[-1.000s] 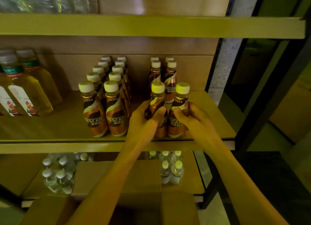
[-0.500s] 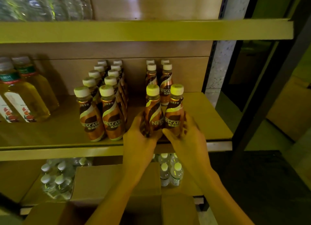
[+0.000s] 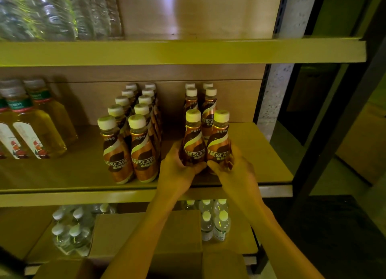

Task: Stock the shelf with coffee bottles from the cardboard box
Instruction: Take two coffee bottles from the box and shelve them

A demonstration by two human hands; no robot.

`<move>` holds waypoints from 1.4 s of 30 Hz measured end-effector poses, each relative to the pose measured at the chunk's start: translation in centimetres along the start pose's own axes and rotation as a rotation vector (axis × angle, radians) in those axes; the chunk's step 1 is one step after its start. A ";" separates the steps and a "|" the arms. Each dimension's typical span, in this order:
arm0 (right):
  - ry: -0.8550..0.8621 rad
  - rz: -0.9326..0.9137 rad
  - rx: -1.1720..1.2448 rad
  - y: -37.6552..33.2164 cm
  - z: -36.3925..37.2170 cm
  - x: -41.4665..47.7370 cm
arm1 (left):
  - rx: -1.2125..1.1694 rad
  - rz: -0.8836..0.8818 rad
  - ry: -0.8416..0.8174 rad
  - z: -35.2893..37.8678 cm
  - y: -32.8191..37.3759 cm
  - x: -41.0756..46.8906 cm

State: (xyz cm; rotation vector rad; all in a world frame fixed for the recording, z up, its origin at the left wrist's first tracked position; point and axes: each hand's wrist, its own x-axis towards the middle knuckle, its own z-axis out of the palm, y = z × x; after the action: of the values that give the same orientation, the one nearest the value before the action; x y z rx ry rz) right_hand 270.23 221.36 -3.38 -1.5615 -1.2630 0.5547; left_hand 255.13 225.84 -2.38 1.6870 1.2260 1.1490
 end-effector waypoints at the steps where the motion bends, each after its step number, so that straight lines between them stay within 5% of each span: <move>1: -0.004 0.000 0.004 0.1 -0.1 0.0 | -0.001 0.004 -0.006 -0.1 0.0 0.0; 21: 0.080 -0.014 -0.014 0.4 1.7 4.2 | 0.256 -0.062 0.103 2.4 0.1 3.0; 42: 0.078 -0.017 -0.072 0.7 2.7 9.1 | 0.192 -0.135 0.098 2.9 0.2 7.5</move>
State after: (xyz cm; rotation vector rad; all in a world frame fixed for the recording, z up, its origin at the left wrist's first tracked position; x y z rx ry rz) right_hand 271.44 230.78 -2.97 -1.6154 -1.2471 0.4376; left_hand 258.96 232.86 -1.36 1.6727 1.5295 1.0715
